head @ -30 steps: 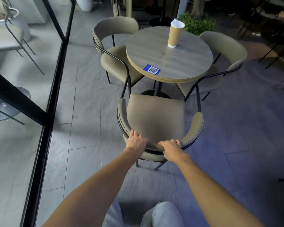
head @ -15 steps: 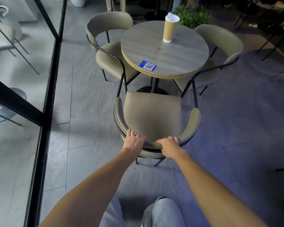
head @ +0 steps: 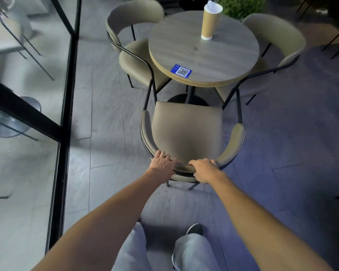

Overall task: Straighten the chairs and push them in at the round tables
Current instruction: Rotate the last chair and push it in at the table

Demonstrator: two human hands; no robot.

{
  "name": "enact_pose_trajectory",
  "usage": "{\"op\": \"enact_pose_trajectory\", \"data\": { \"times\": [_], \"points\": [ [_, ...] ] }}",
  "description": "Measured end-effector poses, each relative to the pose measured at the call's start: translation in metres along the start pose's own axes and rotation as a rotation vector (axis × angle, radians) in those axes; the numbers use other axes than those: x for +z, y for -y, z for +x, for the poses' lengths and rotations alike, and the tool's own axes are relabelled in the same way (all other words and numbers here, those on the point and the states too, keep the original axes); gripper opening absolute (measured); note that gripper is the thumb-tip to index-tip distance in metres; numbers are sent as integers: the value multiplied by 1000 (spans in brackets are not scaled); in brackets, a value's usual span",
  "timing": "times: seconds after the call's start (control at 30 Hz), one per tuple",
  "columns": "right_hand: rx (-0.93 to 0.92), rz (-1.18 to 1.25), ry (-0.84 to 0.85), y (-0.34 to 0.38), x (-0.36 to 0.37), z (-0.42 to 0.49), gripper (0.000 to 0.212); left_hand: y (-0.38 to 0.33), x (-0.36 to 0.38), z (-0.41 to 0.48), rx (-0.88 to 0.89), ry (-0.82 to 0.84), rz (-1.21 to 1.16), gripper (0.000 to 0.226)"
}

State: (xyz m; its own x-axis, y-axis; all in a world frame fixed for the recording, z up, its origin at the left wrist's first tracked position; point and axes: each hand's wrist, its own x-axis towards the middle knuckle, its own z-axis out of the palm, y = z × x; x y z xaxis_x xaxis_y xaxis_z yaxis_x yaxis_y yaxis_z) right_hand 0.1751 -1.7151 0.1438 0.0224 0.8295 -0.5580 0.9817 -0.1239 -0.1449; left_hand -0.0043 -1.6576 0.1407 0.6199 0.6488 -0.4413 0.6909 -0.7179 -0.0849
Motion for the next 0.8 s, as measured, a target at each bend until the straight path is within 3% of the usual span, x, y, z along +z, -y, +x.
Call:
{"op": "enact_pose_trajectory", "data": {
  "times": [0.2, 0.4, 0.53, 0.8],
  "points": [
    [-58, 75, -10, 4, -32, -13, 43, -12, -30, -2, -45, 56, -110, 46],
    [-36, 75, -49, -26, -75, -44, 45, -57, -95, 0, -70, -59, -232, 43],
    [-5, 63, -98, -42, -108, -63, 33, -80, -139, 3, -50, -121, -228, 43],
    [52, 79, -265, -58, -158, -86, 46, -78, -198, 13, -19, -208, -209, 44]
  ]
}}
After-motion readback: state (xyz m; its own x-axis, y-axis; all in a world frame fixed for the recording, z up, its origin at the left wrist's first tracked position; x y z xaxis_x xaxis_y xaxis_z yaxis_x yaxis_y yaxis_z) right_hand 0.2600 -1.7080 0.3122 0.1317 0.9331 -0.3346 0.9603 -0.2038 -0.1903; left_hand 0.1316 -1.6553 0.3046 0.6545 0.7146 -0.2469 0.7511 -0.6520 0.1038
